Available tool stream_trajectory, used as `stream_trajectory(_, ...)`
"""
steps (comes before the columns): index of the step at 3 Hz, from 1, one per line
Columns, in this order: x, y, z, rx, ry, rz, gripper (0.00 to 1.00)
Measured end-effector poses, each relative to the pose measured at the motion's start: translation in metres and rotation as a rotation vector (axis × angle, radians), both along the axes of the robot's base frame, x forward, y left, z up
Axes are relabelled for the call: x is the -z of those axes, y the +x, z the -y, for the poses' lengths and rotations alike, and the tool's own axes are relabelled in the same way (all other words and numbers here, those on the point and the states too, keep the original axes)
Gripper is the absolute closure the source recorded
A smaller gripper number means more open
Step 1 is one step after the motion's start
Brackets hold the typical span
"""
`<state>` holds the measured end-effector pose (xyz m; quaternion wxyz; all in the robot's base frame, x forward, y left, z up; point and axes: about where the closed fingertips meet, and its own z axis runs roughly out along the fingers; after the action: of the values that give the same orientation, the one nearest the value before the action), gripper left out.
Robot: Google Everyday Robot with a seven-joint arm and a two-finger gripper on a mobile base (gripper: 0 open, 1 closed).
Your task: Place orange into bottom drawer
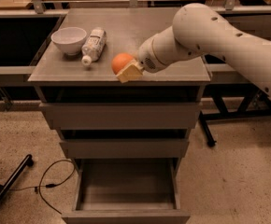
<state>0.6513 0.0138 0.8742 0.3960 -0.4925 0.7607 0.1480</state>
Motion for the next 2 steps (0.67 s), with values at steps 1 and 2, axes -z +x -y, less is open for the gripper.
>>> stream_trajectory(1, 0.002, -0.012, -0.002, 0.001, -0.004, -0.005, 1.0)
stream_trajectory(2, 0.005, -0.026, -0.004, -0.002, -0.019, -0.021, 1.0)
